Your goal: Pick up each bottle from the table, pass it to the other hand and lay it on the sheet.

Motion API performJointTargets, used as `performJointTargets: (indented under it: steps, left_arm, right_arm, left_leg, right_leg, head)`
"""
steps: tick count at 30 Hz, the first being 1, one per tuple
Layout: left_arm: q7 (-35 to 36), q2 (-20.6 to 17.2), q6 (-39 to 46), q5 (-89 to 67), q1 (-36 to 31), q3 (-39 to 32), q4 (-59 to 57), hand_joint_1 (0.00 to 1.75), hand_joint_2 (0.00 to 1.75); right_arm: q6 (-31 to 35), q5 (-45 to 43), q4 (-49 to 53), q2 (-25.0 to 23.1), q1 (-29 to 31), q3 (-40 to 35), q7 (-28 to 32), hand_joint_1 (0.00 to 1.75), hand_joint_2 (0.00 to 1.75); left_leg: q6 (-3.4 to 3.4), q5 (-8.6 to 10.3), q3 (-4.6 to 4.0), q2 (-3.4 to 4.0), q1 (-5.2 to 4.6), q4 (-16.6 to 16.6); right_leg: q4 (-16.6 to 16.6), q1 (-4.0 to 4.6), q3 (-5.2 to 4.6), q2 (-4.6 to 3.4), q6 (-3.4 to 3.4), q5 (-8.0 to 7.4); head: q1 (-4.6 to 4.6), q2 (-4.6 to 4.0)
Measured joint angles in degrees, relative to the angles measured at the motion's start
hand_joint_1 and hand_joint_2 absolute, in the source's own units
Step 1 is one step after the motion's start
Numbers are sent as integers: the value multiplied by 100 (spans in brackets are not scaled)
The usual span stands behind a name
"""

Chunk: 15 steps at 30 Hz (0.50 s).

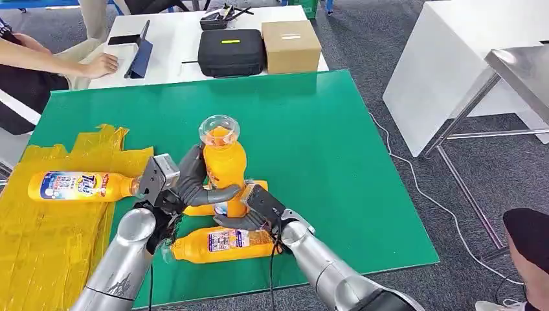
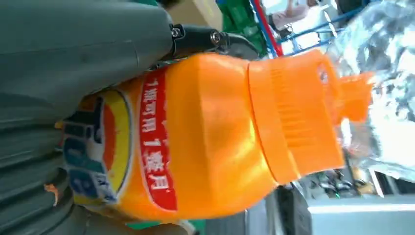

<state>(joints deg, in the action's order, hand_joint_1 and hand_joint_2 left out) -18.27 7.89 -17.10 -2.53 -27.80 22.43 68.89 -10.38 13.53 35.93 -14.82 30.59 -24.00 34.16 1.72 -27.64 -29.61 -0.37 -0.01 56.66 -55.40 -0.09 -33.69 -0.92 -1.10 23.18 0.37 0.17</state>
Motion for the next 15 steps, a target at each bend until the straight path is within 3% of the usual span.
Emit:
performJointTargets:
  steps: [11,13,14,15]
  left_arm:
    - [29,0,274,-112,-218,-44,-409,0,175]
    - [29,0,293,-110,-255,-70,-500,21,175]
    - [20,2,320,-103,-256,-90,-525,155,175]
    - [13,7,344,-92,-256,-109,-547,169,175]
  right_arm:
    - [243,-13,9,0,-14,-44,-118,175,175]
    - [249,-15,26,0,-34,-44,-144,175,175]
    - [249,-15,26,0,-39,-44,-157,175,175]
    - [249,-15,28,0,-42,-44,-171,175,175]
  left_leg:
    - [0,0,0,0,0,0]
    - [0,0,0,0,0,0]
    - [0,0,0,0,0,0]
    - [0,0,-1,0,0,0]
  right_leg:
    - [0,0,0,0,0,0]
    - [0,0,1,0,0,0]
    - [0,-1,0,0,0,0]
    - [-1,0,1,0,0,0]
  head:
    - [0,2]
    - [0,0]
    - [-2,0]
    - [-2,2]
